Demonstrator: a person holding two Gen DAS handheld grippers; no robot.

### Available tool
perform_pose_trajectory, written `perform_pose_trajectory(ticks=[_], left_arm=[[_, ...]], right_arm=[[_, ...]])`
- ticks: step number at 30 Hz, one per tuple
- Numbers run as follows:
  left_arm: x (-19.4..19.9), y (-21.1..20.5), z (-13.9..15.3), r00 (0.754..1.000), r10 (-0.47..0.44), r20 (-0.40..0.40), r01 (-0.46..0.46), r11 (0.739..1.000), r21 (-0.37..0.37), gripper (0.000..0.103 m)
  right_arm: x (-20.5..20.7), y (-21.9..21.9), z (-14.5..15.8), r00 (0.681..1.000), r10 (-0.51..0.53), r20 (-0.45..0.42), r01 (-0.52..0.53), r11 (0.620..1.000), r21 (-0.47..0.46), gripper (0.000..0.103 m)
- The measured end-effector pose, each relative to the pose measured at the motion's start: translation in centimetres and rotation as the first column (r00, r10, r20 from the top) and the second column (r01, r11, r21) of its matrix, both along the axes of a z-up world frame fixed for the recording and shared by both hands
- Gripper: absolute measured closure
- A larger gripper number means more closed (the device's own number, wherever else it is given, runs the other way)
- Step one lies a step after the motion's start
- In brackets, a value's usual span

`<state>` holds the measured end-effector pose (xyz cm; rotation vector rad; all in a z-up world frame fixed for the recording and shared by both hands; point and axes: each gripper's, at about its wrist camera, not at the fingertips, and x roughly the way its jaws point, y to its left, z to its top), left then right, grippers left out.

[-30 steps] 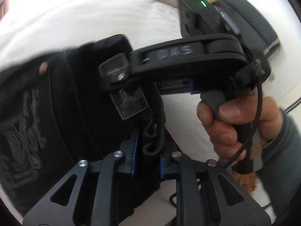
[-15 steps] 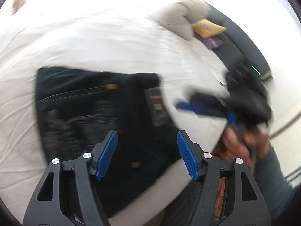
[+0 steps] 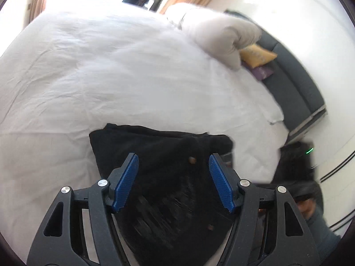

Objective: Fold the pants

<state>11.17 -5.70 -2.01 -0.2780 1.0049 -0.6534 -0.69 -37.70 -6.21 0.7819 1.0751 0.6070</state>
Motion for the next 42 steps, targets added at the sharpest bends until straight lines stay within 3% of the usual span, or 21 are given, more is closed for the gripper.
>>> perform_pose_trajectory(ticks=[1,4,6,7,8,9,11,15,18,20,21,22,24,27,30,33,38,42], left_arm=[[1.6,-0.5,-1.8,0.997,-0.033,-0.071,0.036,0.999,0.037,0.038],[3.8,-0.5,-4.5,0.994,-0.008,-0.108,0.016,0.997,0.074,0.039],[5.0,-0.7,-5.4,0.995,0.014,-0.102,-0.003,0.994,0.108,0.039],[5.7,-0.6,-5.9,0.992,0.033,-0.118,-0.02,0.994,0.11,0.039],[6.0,-0.5,-6.2,0.992,0.044,-0.122,-0.031,0.994,0.108,0.039],[6.2,-0.4,-6.2,0.992,0.047,-0.12,-0.035,0.994,0.106,0.039],[6.2,0.1,-6.0,0.994,0.042,-0.105,-0.03,0.994,0.107,0.039],[3.7,1.6,-3.2,0.998,0.055,-0.039,-0.053,0.997,0.061,0.038],[0.3,3.3,-1.9,0.997,0.073,0.0,-0.073,0.997,0.017,0.038],[-1.7,3.6,-3.0,0.998,0.064,-0.005,-0.064,0.997,0.052,0.038],[-2.4,3.5,-4.1,0.998,0.056,0.006,-0.056,0.995,0.08,0.038],[-2.9,3.6,-4.6,0.998,0.06,0.013,-0.061,0.993,0.096,0.038],[-3.3,2.7,-4.9,0.996,0.087,0.024,-0.089,0.99,0.109,0.038],[-4.2,3.6,-3.4,0.99,0.137,0.013,-0.137,0.99,0.032,0.038],[-6.0,6.6,-1.7,0.98,0.196,0.026,-0.196,0.981,0.008,0.038],[-7.1,8.1,-2.4,0.979,0.201,-0.017,-0.2,0.979,0.038,0.028],[-6.8,7.8,-5.9,0.97,0.172,-0.173,-0.162,0.984,0.071,0.028],[-6.2,6.5,-7.0,0.968,0.125,-0.216,-0.111,0.991,0.075,0.028]], right_arm=[[1.1,0.2,0.9,0.999,0.002,0.034,-0.003,1.0,0.03,0.038],[4.5,1.5,1.8,0.997,-0.002,0.072,-0.002,0.998,0.064,0.037],[8.0,2.2,-0.3,0.999,-0.033,0.019,0.032,0.999,0.029,0.034],[9.1,2.1,-1.9,0.998,-0.054,-0.026,0.054,0.998,-0.012,0.036],[9.8,2.0,-3.4,0.995,-0.071,-0.07,0.07,0.997,-0.01,0.045],[10.3,1.4,-4.9,0.989,-0.109,-0.102,0.113,0.993,0.033,0.047],[9.8,0.3,-5.3,0.985,-0.148,-0.087,0.157,0.981,0.118,0.051],[7.8,-0.5,-3.8,0.98,-0.186,-0.072,0.193,0.977,0.096,0.05],[4.9,-0.7,-1.6,0.987,-0.163,-0.015,0.163,0.976,0.146,0.035],[3.4,0.6,-1.6,0.992,-0.128,0.002,0.127,0.985,0.12,0.018],[2.7,1.4,-2.8,0.995,-0.102,-0.022,0.104,0.992,0.072,0.017],[2.4,1.8,-3.7,0.996,-0.085,-0.035,0.086,0.995,0.045,0.021],[1.0,2.0,-4.4,0.995,-0.087,0.048,0.087,0.996,0.007,0.028],[0.6,1.5,-2.9,0.991,-0.135,0.01,0.134,0.991,0.015,0.028],[0.4,0.2,-0.1,0.981,-0.159,0.111,0.162,0.987,-0.021,0.023],[1.1,-1.3,-0.9,0.981,-0.187,0.058,0.19,0.98,-0.065,0.02],[2.4,-1.1,-4.8,0.988,-0.125,-0.091,0.115,0.987,-0.109,0.02],[3.6,-0.4,-5.3,0.99,-0.098,-0.101,0.085,0.988,-0.133,0.02]])
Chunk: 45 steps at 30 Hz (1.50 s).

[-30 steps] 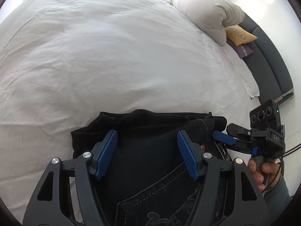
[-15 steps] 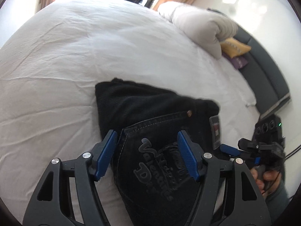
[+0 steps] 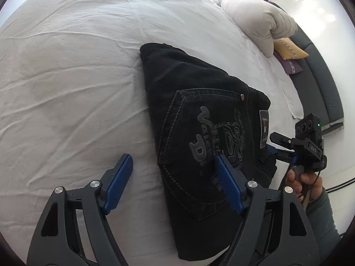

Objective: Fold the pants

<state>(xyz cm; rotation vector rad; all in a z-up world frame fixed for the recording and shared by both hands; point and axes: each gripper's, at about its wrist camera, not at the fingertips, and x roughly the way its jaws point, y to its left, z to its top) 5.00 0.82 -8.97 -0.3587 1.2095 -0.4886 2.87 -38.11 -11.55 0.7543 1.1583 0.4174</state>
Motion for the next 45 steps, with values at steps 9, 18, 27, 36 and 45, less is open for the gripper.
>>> perform_pose_trajectory(ticks=[9,18,27,36,45], left_arm=[[0.3,-3.1,0.5,0.996,-0.09,0.004,0.09,0.994,0.06,0.064],[-0.1,-2.8,4.3,0.991,-0.106,0.079,0.102,0.993,0.053,0.084],[4.2,1.8,10.9,0.972,-0.076,0.221,0.048,0.99,0.131,0.084],[11.1,5.6,6.5,0.981,-0.034,0.192,-0.01,0.974,0.224,0.083],[11.5,7.0,2.5,0.984,0.031,0.176,-0.073,0.97,0.234,0.047]], right_arm=[[2.6,2.4,1.0,0.997,0.065,-0.044,-0.071,0.986,-0.153,0.065],[2.3,7.2,6.3,0.993,0.105,0.053,-0.084,0.949,-0.303,0.083],[6.4,11.2,11.4,0.971,0.15,0.186,-0.089,0.949,-0.303,0.084],[16.1,16.0,8.0,0.975,0.166,0.146,-0.115,0.944,-0.31,0.084],[16.4,14.1,3.2,0.993,0.084,0.078,-0.063,0.969,-0.238,0.057]])
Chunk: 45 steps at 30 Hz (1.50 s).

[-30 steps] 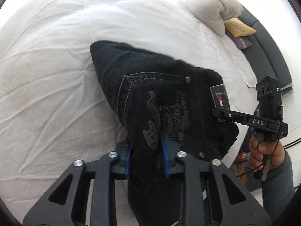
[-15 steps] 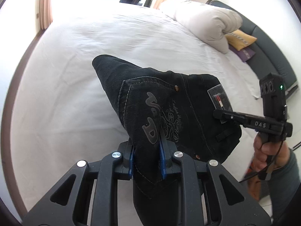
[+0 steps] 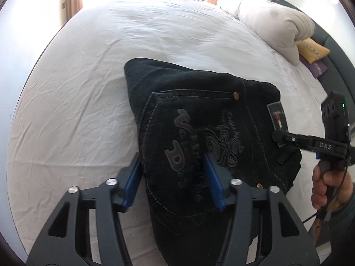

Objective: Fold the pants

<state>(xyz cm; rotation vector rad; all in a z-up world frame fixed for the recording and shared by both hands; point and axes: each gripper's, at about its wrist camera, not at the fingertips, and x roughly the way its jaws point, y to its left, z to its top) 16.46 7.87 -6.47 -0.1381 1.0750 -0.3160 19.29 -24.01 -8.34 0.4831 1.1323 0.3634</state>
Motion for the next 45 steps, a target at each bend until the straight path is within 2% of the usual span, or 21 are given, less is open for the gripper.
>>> perform_pose_trajectory(ticks=[3,5,7,8,10,11,12,16,20,24,26,28,30,31,32,34,35,38,41,45], left_arm=[[-0.7,0.8,0.6,1.0,0.023,0.018,-0.023,1.0,0.009,0.046],[-1.7,0.6,2.0,0.998,0.04,0.057,-0.04,0.999,0.011,0.046],[-3.3,1.1,3.7,0.991,0.063,0.119,-0.066,0.998,0.023,0.041],[-4.5,1.3,4.8,0.983,0.074,0.167,-0.08,0.996,0.03,0.033],[-6.9,1.5,7.0,0.959,0.089,0.268,-0.104,0.994,0.043,0.018],[-7.8,1.6,7.7,0.951,0.092,0.295,-0.11,0.993,0.045,0.0],[-9.3,1.6,8.9,0.936,0.102,0.337,-0.125,0.991,0.047,0.0],[-14.7,1.7,12.5,0.876,0.145,0.46,-0.182,0.983,0.037,0.0],[-18.7,1.6,16.1,0.831,0.154,0.534,-0.204,0.978,0.037,0.0],[-23.1,0.8,19.0,0.799,0.123,0.588,-0.238,0.964,0.121,0.0],[-25.7,0.1,20.5,0.769,0.095,0.632,-0.252,0.954,0.164,0.0],[-27.8,-0.2,21.6,0.759,0.082,0.646,-0.251,0.952,0.174,0.0],[-29.5,-0.3,22.6,0.76,0.075,0.646,-0.23,0.96,0.158,0.0],[-30.3,-0.1,22.9,0.775,0.099,0.625,-0.233,0.963,0.135,0.0],[-30.4,0.0,23.1,0.81,0.123,0.573,-0.238,0.963,0.129,0.0],[-29.9,0.1,23.2,0.86,0.139,0.492,-0.215,0.971,0.101,0.0],[-29.5,0.1,23.2,0.877,0.156,0.455,-0.222,0.971,0.095,0.0],[-29.1,-0.1,23.3,0.889,0.191,0.416,-0.265,0.956,0.127,0.0],[-28.6,-0.1,23.3,0.894,0.202,0.4,-0.267,0.957,0.112,0.0],[-27.2,-0.5,22.7,0.91,0.193,0.367,-0.259,0.956,0.138,0.0]], right_arm=[[-0.9,-0.3,0.8,1.0,-0.021,0.005,0.021,1.0,0.0,0.052],[-2.0,-0.4,1.7,1.0,-0.021,0.02,0.021,0.999,-0.026,0.048],[-3.5,-0.6,2.9,0.998,-0.033,0.047,0.035,0.999,-0.033,0.042],[-4.4,-0.6,3.7,0.997,-0.042,0.072,0.045,0.998,-0.049,0.038],[-6.4,-0.4,5.1,0.991,-0.049,0.126,0.061,0.994,-0.091,0.036],[-7.3,-0.1,5.8,0.987,-0.045,0.154,0.063,0.992,-0.111,0.035],[-8.6,0.3,6.8,0.982,-0.04,0.185,0.067,0.988,-0.138,0.034],[-13.3,1.5,10.6,0.947,-0.05,0.317,0.116,0.974,-0.195,0.016],[-17.2,3.3,14.2,0.909,-0.038,0.416,0.148,0.961,-0.234,0.011],[-20.3,4.7,17.7,0.876,-0.038,0.48,0.177,0.953,-0.247,0.005],[-22.0,5.3,19.5,0.854,-0.047,0.518,0.197,0.951,-0.239,0.003],[-23.4,5.9,21.1,0.834,-0.051,0.55,0.217,0.945,-0.243,0.001],[-25.2,6.4,22.7,0.807,-0.052,0.588,0.23,0.945,-0.232,0.001],[-26.2,6.5,23.6,0.794,-0.051,0.606,0.228,0.949,-0.218,0.001],[-27.1,6.6,24.5,0.781,-0.05,0.623,0.227,0.951,-0.209,0.0],[-28.6,6.6,25.9,0.758,-0.045,0.651,0.234,0.95,-0.207,0.0],[-29.2,6.6,26.6,0.748,-0.044,0.663,0.242,0.947,-0.211,0.0],[-30.6,6.7,28.2,0.734,-0.039,0.678,0.256,0.941,-0.223,0.0],[-31.2,6.9,28.8,0.743,-0.032,0.668,0.267,0.93,-0.252,0.0],[-30.4,6.8,27.8,0.79,-0.051,0.611,0.285,0.913,-0.291,0.0]])
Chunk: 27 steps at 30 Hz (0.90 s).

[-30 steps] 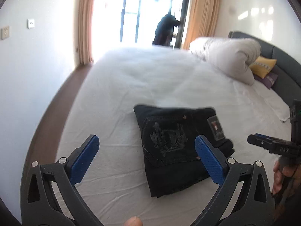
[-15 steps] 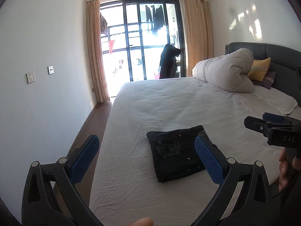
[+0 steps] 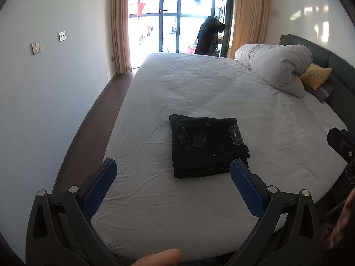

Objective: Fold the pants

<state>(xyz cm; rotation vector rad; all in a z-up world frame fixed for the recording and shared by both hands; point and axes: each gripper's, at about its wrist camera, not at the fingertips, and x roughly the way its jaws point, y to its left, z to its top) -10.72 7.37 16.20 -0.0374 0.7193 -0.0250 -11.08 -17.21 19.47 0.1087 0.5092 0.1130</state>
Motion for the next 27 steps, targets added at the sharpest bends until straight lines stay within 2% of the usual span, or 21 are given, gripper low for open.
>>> perform_pose_trajectory(ticks=[3,9,16,27], left_arm=[[2.3,-0.6,-1.4,1.0,-0.008,-0.026,0.009,1.0,0.007,0.0],[4.1,-0.5,-3.3,0.998,0.0,-0.067,-0.001,1.0,-0.002,0.0],[5.2,0.1,-4.9,0.995,0.016,-0.1,-0.016,1.0,0.0,0.0],[5.6,0.4,-5.4,0.993,0.013,-0.118,-0.013,1.0,-0.002,0.0]], right_arm=[[1.2,-0.3,-1.3,0.998,-0.029,-0.063,0.029,1.0,0.009,0.0],[2.9,-0.2,-2.8,0.987,-0.054,-0.15,0.055,0.999,0.003,0.0],[3.8,1.0,-3.7,0.98,-0.041,-0.195,0.039,0.999,-0.011,0.0],[4.5,2.2,-4.5,0.972,-0.028,-0.231,0.024,0.999,-0.023,0.0]])
